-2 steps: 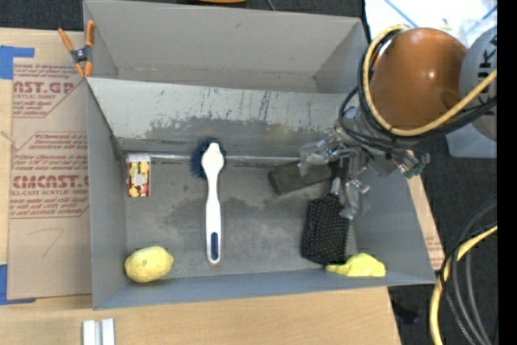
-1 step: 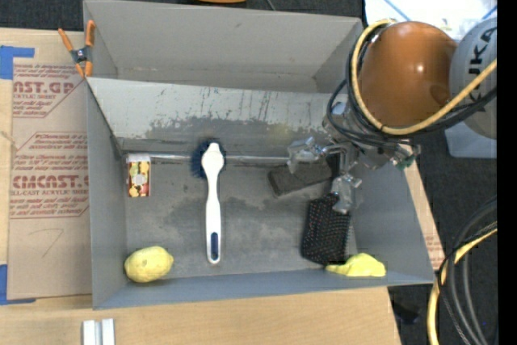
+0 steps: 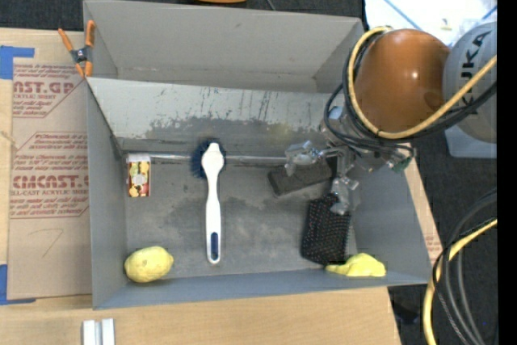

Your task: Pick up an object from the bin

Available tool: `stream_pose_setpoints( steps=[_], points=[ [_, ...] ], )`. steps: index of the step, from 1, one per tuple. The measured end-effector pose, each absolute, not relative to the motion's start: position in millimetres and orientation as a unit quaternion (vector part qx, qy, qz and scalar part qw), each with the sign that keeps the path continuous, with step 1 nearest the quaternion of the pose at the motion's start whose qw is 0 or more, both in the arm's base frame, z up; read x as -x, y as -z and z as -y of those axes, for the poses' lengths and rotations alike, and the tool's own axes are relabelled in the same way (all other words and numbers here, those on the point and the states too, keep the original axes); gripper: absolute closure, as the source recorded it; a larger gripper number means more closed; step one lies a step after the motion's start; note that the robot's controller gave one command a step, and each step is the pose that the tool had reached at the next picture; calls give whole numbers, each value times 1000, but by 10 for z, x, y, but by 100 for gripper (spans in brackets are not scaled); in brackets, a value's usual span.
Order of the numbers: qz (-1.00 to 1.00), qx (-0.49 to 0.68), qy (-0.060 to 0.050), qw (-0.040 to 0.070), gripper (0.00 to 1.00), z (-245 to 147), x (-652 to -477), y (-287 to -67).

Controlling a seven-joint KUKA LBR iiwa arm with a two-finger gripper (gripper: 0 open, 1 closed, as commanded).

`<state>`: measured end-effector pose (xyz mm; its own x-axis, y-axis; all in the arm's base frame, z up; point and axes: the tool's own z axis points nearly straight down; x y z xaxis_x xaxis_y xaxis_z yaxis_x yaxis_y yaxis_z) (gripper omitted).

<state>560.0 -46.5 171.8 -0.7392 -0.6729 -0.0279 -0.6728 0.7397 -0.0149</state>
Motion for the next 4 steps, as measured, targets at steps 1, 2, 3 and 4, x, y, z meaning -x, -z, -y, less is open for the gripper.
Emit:
stream_pose_setpoints(
  steps=[1,2,3,4],
  points=[
    [-962,273,3,20,0,1065,-5782,-2073],
    [-890,456,1,14,0,1001,-5501,-1269],
    [-941,337,0,18,0,901,-5563,-1203],
    [-911,412,-1,15,0,851,-5554,-1020]
  ],
)
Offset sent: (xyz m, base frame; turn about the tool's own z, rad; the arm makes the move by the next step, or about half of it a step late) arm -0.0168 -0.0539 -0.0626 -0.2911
